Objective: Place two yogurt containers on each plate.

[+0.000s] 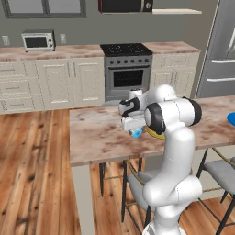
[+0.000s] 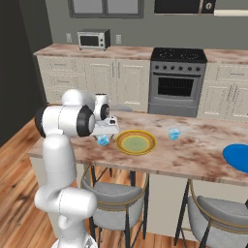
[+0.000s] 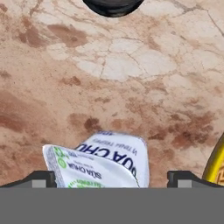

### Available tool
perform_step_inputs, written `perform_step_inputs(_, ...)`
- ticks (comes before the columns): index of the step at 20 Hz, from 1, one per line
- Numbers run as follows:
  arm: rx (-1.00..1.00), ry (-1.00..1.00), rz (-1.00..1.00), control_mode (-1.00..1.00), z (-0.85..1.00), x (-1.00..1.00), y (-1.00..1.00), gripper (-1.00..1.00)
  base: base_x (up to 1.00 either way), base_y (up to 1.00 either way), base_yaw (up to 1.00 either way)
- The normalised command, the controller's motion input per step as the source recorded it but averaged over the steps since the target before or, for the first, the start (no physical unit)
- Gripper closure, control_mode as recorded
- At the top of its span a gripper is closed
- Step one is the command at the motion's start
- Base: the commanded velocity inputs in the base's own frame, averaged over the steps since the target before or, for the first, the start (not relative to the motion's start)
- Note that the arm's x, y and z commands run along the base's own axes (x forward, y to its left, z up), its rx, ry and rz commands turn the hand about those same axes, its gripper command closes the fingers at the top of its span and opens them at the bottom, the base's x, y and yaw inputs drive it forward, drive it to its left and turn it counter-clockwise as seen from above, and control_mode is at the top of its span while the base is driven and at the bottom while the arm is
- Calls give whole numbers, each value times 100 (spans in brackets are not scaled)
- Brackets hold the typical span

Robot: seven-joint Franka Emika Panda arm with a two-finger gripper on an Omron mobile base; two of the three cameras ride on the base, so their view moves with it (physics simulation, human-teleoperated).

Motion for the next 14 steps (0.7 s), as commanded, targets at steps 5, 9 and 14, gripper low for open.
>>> perform_step_inputs(5,0,0,0,-100,-13,0,0,-100,0,0,0)
perform_step_inputs(9,0,0,0,-100,-21,0,0,-100,0,0,0)
perform_step_inputs(14,0,0,0,-100,-14,-2,0,100,0,0,0)
